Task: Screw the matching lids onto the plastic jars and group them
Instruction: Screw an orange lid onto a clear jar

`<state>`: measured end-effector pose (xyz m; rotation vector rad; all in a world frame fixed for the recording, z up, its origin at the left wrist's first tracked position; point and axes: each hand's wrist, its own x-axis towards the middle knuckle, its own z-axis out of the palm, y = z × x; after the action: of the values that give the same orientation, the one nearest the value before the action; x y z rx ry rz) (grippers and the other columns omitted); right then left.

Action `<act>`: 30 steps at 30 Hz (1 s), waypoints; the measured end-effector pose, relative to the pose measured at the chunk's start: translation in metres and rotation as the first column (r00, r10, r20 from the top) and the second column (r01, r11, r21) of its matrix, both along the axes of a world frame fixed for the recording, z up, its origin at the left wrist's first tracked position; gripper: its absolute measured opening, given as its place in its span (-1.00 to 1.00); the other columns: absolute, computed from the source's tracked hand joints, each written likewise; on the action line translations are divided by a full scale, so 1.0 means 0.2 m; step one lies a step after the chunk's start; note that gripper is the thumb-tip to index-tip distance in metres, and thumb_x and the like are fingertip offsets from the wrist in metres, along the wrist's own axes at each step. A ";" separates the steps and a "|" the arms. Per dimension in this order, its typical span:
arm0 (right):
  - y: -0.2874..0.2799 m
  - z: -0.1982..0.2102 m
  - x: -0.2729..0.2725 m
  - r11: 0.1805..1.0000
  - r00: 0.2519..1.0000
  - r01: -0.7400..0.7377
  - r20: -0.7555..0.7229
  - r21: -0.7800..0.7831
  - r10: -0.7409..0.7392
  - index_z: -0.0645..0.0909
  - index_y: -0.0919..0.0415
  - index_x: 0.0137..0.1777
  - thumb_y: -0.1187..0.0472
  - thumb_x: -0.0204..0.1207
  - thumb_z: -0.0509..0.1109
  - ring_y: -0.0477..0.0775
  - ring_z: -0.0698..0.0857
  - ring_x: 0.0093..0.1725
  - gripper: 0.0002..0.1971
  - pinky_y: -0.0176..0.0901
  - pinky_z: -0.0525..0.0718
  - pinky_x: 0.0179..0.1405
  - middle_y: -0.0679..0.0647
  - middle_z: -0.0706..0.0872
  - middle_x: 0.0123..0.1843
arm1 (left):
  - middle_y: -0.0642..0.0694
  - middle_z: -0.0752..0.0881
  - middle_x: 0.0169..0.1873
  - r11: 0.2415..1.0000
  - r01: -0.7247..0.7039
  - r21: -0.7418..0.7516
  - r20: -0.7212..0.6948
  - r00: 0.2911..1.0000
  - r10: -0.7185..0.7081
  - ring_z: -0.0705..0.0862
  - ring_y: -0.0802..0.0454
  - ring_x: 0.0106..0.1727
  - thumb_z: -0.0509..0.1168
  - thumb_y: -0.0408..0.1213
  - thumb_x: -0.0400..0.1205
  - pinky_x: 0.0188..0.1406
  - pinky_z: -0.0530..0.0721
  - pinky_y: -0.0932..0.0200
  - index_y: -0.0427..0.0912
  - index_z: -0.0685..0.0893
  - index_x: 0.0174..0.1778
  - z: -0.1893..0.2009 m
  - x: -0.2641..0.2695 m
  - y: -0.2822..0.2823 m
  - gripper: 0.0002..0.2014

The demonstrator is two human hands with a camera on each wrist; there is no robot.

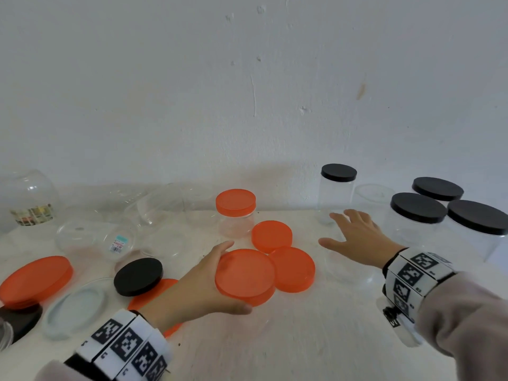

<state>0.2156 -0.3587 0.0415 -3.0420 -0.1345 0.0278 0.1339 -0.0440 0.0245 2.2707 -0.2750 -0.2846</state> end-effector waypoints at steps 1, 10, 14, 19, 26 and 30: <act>-0.01 -0.01 0.00 1.000 1.000 0.002 -0.015 -0.009 -0.002 0.06 0.05 0.68 -0.38 0.55 0.14 0.25 0.11 0.63 -0.18 0.13 0.15 0.57 0.20 0.13 0.66 | 0.26 0.30 0.37 1.000 0.000 -0.015 0.019 1.000 0.000 0.39 0.26 0.37 0.66 0.16 0.11 0.25 0.40 0.34 0.34 0.01 0.55 0.01 0.03 -0.01 0.20; -0.05 -0.04 0.01 0.998 0.995 -0.041 -0.090 -0.053 0.036 -0.02 0.02 0.69 -0.39 0.54 0.14 0.29 0.09 0.62 -0.16 0.14 0.10 0.58 0.25 0.10 0.64 | 0.06 0.22 0.53 0.999 0.003 0.042 0.161 0.987 -0.010 0.31 0.09 0.48 0.65 0.06 0.23 0.34 0.40 0.14 0.08 -0.01 0.64 0.15 0.52 -0.29 0.19; -0.06 -0.04 0.02 0.994 0.991 -0.065 -0.121 -0.082 0.055 -0.07 0.00 0.69 -0.33 0.53 0.20 0.30 0.06 0.62 -0.15 0.15 0.09 0.57 0.27 0.08 0.63 | -0.01 0.08 0.59 0.996 -0.032 0.084 0.242 0.970 0.010 0.21 0.03 0.56 0.62 0.00 0.29 0.27 0.31 0.20 0.04 -0.12 0.66 0.15 0.75 -0.46 0.21; -0.09 -0.01 0.04 0.990 0.979 -0.106 -0.182 -0.094 0.087 -0.11 0.00 0.68 -0.14 0.47 0.29 0.32 0.09 0.57 -0.12 0.12 0.14 0.54 0.23 0.11 0.59 | -0.10 0.06 0.61 0.992 -0.126 0.023 0.327 0.938 0.111 0.18 -0.07 0.59 0.65 -0.09 0.29 0.46 0.30 0.06 -0.07 -0.12 0.66 0.10 0.94 -0.60 0.22; -0.12 0.00 0.04 0.985 0.966 -0.151 -0.223 -0.083 0.129 -0.16 -0.02 0.68 -0.12 0.46 0.31 0.32 0.01 0.61 -0.08 0.12 0.07 0.57 0.21 0.01 0.65 | -0.18 0.08 0.59 0.979 -0.202 0.020 0.325 0.927 0.185 0.25 -0.18 0.56 0.64 -0.09 0.30 0.50 0.33 -0.10 -0.12 -0.08 0.65 0.01 1.06 -0.68 0.20; -0.12 0.01 0.04 0.984 0.965 -0.161 -0.220 -0.077 0.141 -0.16 -0.03 0.68 -0.12 0.46 0.31 0.31 0.03 0.60 -0.09 0.12 0.08 0.57 0.20 0.04 0.64 | -0.20 0.10 0.57 0.969 -0.245 0.002 0.301 0.925 0.233 0.26 -0.17 0.54 0.63 -0.08 0.32 0.45 0.34 -0.03 -0.18 -0.06 0.64 0.00 1.09 -0.70 0.17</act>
<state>0.2240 -0.3821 0.0429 -3.0878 -0.3576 0.3816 0.3526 -0.1840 0.0245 2.3552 -0.1441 0.1859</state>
